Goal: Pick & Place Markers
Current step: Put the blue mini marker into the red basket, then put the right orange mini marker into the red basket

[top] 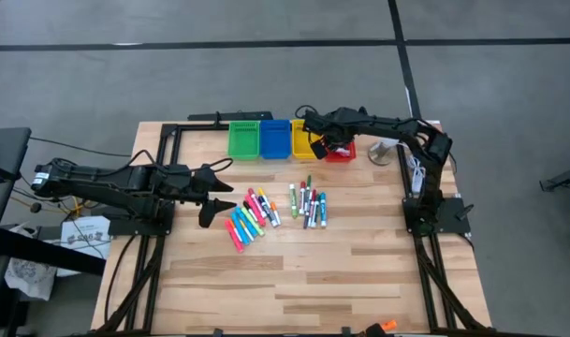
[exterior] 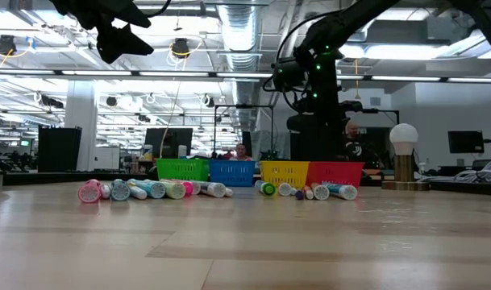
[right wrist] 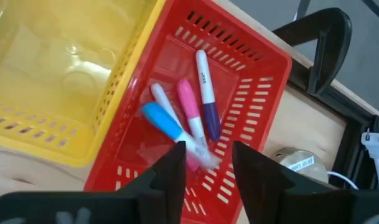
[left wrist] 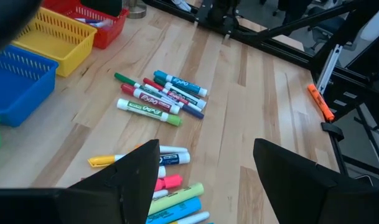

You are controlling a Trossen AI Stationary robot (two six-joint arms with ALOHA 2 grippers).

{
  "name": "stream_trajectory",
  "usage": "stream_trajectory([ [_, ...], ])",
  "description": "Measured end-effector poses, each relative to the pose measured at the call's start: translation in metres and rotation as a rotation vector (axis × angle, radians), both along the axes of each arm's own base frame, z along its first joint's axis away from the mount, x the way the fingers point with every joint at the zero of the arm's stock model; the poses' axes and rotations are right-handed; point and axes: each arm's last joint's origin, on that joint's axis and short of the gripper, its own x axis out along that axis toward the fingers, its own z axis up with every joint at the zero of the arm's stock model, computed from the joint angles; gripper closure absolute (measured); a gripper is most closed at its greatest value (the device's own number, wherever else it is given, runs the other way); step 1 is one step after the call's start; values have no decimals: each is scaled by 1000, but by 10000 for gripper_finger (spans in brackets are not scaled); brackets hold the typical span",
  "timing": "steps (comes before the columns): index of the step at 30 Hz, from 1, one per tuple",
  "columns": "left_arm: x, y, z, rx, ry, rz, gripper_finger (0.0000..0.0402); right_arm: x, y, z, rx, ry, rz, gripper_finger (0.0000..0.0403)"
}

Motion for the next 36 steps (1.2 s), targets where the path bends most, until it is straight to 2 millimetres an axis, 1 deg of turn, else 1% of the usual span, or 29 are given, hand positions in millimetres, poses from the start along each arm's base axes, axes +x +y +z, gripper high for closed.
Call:
stream_trajectory([
  [4, 0, 0, 0, 0, 0, 0, 142, 0, 4, 1, 9, 11, 7, 255],
  [7, 0, 0, 0, 0, 1, 0, 142, 2, 19, 12, 1, -20, 8, 249],
  [10, 0, 0, 0, 1, 2, -1, 142, 9, 45, 30, -40, -102, 42, 252],
  [14, 0, 0, -1, 5, 8, -3, 142, 23, 86, 54, -88, -302, 70, 262],
  [16, 0, 0, -1, 6, 10, -3, 142, 31, 107, 63, -98, -400, 98, 267],
  [18, 0, 0, -1, 8, 11, -4, 142, 40, 126, 66, -102, -480, 149, 271],
  [21, 0, 0, -1, 8, 12, -4, 142, 56, 151, 68, -107, -594, 228, 275],
  [25, -1, 0, -2, 9, 20, -4, 142, 77, 172, 61, -106, -699, 281, 280],
  [28, -1, 0, -2, 4, 24, -14, 142, 86, 180, 54, -97, -746, 277, 285],
  [30, -1, -1, -2, -3, 25, -27, 142, 87, 183, 51, -79, -751, 261, 289],
  [36, -2, -1, -3, -13, 41, -47, 142, 92, 191, 45, -55, -760, 287, 296],
])
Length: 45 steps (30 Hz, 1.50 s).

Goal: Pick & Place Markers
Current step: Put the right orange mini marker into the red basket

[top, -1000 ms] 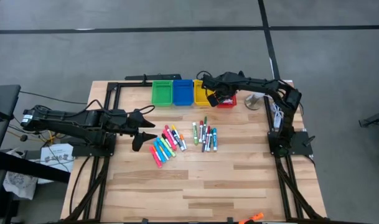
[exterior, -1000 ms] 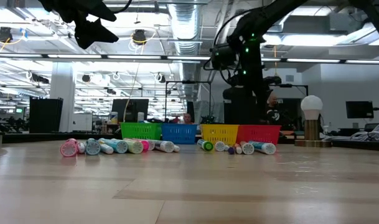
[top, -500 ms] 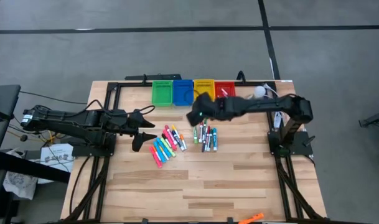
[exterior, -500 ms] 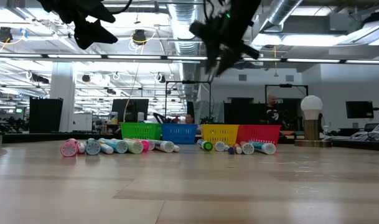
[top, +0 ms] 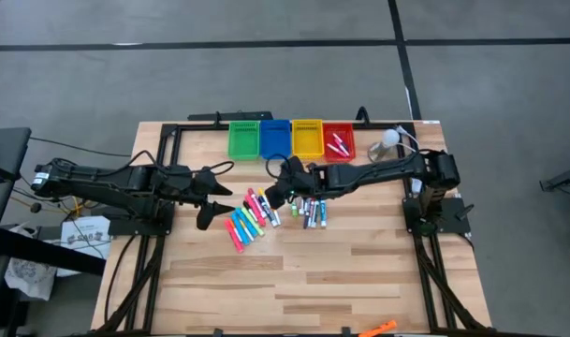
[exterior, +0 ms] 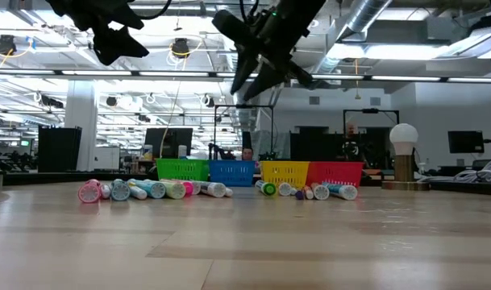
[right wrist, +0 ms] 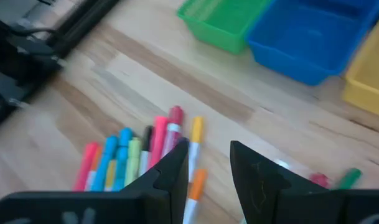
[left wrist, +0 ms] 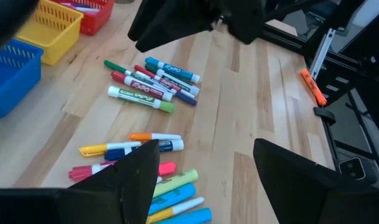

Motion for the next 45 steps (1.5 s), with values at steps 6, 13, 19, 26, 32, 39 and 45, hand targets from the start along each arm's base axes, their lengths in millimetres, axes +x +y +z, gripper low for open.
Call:
stream_trajectory([
  [6, 0, 0, -1, -3, 7, 1, 142, 11, 3, -10, 35, -30, 30, 297],
  [13, 0, 0, -1, -3, 9, 1, 142, 25, 2, -46, 134, 25, 44, 313],
  [19, -1, 0, -1, -2, 16, 1, 142, 32, 5, -72, 193, 74, 92, 326],
  [26, -1, 0, -2, -2, 18, 1, 142, 33, 6, -79, 179, 105, 107, 311],
  [32, -1, 0, -2, -2, 19, 2, 142, 40, 8, -94, 164, 114, 128, 273],
  [39, -1, 0, -2, -5, 23, 4, 142, 42, 16, -112, 145, 149, 166, 236],
  [45, -1, 0, -2, -5, 25, 3, 142, 43, 16, -123, 140, 176, 151, 228],
])
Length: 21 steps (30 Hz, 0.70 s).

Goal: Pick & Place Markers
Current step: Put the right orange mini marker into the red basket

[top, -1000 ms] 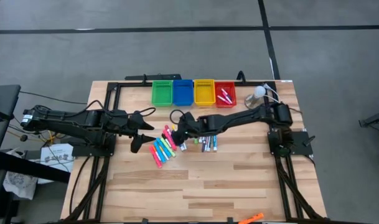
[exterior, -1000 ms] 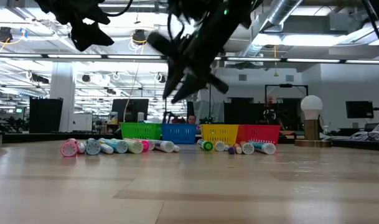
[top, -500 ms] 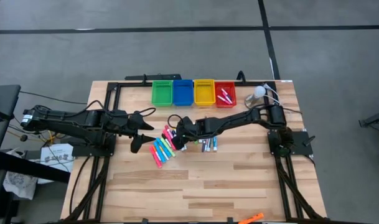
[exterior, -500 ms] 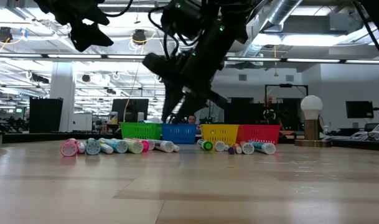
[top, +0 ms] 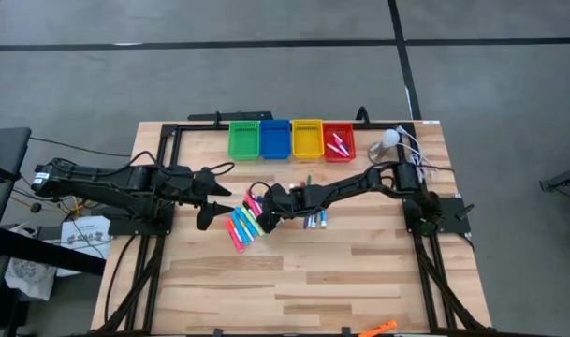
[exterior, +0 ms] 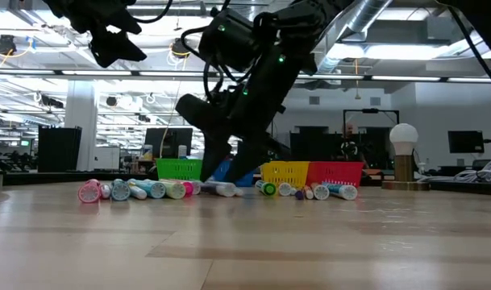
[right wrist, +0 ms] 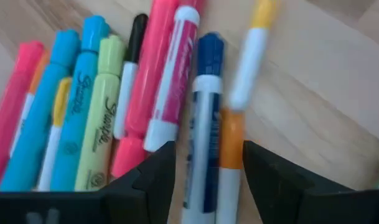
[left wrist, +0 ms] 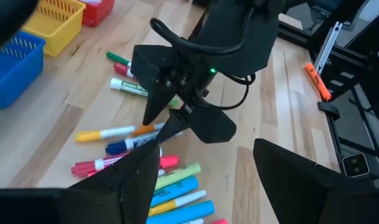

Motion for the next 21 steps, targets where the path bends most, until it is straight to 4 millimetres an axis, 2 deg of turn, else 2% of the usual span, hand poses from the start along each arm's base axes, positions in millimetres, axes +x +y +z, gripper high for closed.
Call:
stream_trajectory([
  [21, 0, 0, 0, 0, 2, 0, 142, -4, -3, 4, -16, 38, 27, 265],
])
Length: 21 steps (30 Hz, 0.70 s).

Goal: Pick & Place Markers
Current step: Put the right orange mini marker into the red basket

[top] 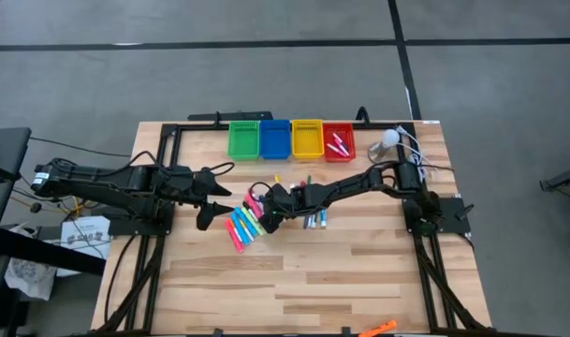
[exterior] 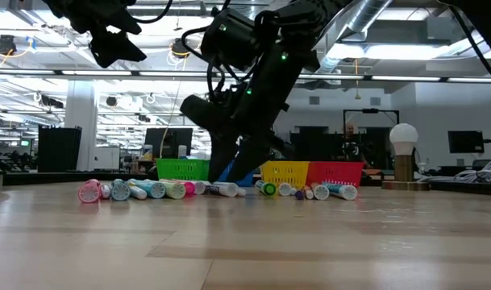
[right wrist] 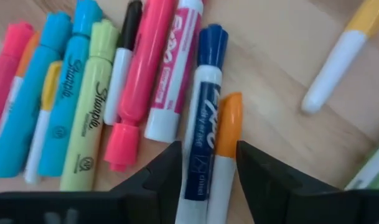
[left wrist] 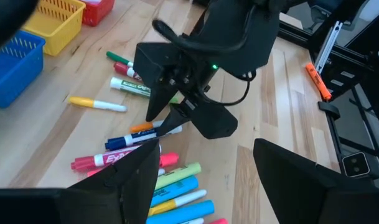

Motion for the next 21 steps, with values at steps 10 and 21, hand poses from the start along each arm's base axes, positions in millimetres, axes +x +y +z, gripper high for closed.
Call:
stream_trajectory([
  [10, 0, 0, 0, 0, 0, 0, 142, -3, -4, 10, -56, 7, 2, 275],
  [21, 0, 0, 0, 0, 0, 0, 142, -6, -4, 9, -89, 41, 7, 275],
])
